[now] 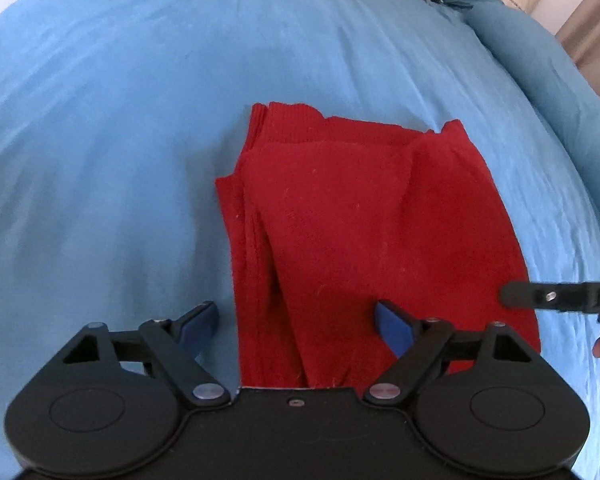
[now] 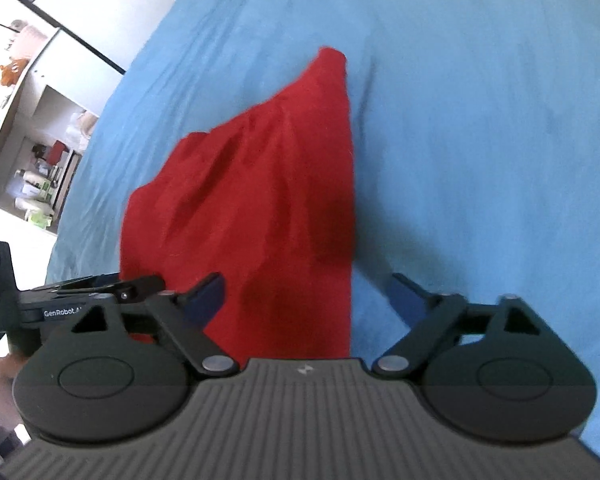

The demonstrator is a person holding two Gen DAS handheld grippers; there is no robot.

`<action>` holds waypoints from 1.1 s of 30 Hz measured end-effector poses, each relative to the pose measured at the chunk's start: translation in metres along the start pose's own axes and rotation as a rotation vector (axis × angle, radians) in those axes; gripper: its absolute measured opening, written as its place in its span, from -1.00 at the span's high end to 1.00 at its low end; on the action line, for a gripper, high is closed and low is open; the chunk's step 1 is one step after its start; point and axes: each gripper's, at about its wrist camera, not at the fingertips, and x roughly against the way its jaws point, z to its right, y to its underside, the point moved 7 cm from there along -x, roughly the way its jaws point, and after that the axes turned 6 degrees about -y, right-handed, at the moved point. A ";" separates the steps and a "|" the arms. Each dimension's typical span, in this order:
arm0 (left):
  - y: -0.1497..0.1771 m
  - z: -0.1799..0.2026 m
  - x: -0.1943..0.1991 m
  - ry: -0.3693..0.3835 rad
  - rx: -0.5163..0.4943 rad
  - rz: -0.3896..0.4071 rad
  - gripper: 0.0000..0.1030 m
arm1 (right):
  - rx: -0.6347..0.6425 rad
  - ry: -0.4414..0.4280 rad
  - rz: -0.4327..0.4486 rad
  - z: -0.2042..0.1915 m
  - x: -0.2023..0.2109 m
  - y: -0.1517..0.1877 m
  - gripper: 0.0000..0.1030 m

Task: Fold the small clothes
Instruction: 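Grasp the strip end with the left gripper while the right gripper grasps it too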

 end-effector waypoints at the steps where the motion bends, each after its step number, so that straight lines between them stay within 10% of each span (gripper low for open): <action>1: 0.001 0.000 0.000 -0.002 0.002 0.003 -0.71 | -0.007 0.001 -0.009 0.002 -0.003 0.001 -0.65; 6: 0.001 0.012 -0.001 0.000 -0.014 0.014 -0.18 | -0.060 -0.025 -0.017 0.003 -0.015 0.004 -0.48; 11: -0.003 0.030 0.010 -0.041 -0.079 0.050 0.44 | -0.024 -0.003 -0.009 -0.006 -0.017 0.003 0.09; 24: 0.004 0.078 0.065 -0.054 -0.130 0.112 0.54 | 0.151 0.000 0.087 -0.053 0.046 0.003 0.26; 33: 0.076 0.145 0.096 -0.005 -0.165 0.085 0.53 | 0.150 0.042 0.103 -0.040 0.132 0.062 0.26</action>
